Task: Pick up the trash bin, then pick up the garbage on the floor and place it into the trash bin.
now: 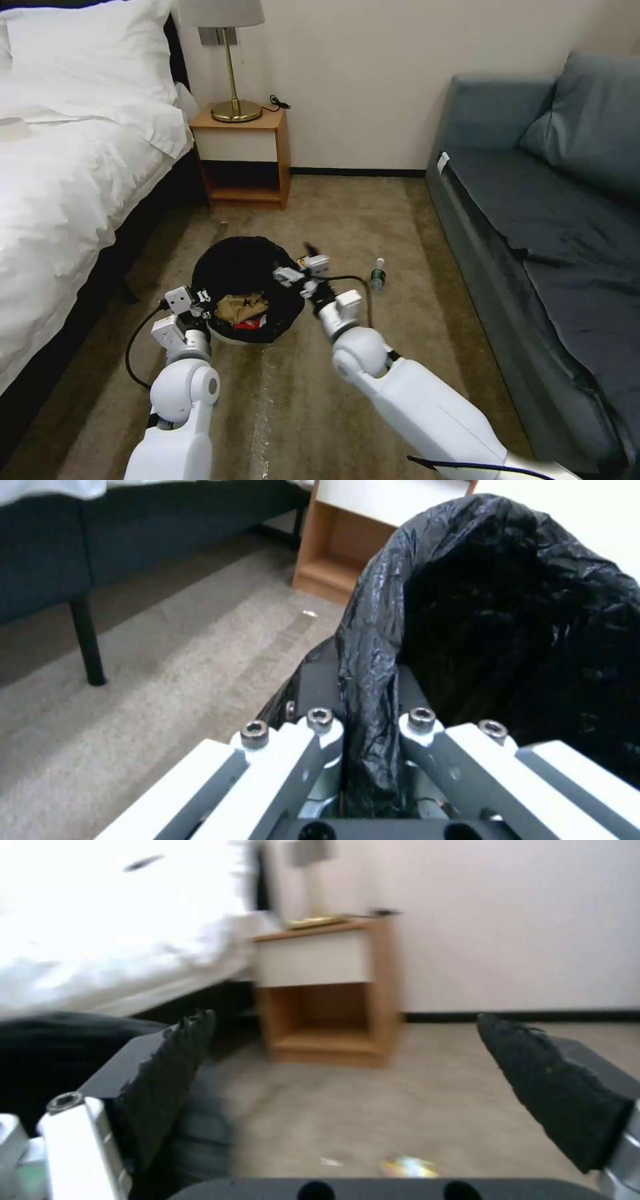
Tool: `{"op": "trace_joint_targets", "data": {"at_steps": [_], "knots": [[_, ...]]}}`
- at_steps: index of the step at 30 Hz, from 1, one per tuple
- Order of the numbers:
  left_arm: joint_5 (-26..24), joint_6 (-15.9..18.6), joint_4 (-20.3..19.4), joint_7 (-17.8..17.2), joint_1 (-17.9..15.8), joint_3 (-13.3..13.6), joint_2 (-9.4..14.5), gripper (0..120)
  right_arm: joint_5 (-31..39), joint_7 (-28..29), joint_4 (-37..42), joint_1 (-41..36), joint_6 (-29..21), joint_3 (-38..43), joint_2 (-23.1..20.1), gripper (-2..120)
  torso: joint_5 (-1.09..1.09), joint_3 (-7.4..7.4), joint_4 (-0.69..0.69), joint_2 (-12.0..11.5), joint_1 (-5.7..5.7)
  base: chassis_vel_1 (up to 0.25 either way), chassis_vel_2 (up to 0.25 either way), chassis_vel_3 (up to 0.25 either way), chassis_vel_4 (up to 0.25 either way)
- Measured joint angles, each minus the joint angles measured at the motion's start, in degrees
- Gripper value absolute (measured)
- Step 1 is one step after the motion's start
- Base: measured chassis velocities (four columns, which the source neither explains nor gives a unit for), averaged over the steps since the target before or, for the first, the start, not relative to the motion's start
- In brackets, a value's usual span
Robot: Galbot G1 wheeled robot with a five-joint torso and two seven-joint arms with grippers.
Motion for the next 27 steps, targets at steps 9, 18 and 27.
{"op": "trace_joint_targets", "data": {"at_steps": [9,18,27], "knots": [[-0.8,1.6,-0.3,0.9,-1.4,-1.1,1.4,4,-6.0,-1.5,1.7,-9.3,2.2,15.6,0.4,100,0.00,0.00,-0.02,0.0,0.00,0.000,0.000,0.000,0.000],[-0.9,1.7,-0.4,1.1,-1.0,-1.5,1.7,4,-7.3,-1.5,1.2,-11.2,5.1,19.0,1.2,100,-0.01,0.00,-0.01,0.0,0.00,0.000,0.000,0.000,0.000],[-1.0,1.7,-0.4,1.4,-0.8,-2.0,2.1,4,-8.9,-2.0,0.8,-12.9,6.5,21.3,2.0,100,0.00,0.00,-0.01,0.0,0.00,0.000,0.000,0.000,0.000]]}}
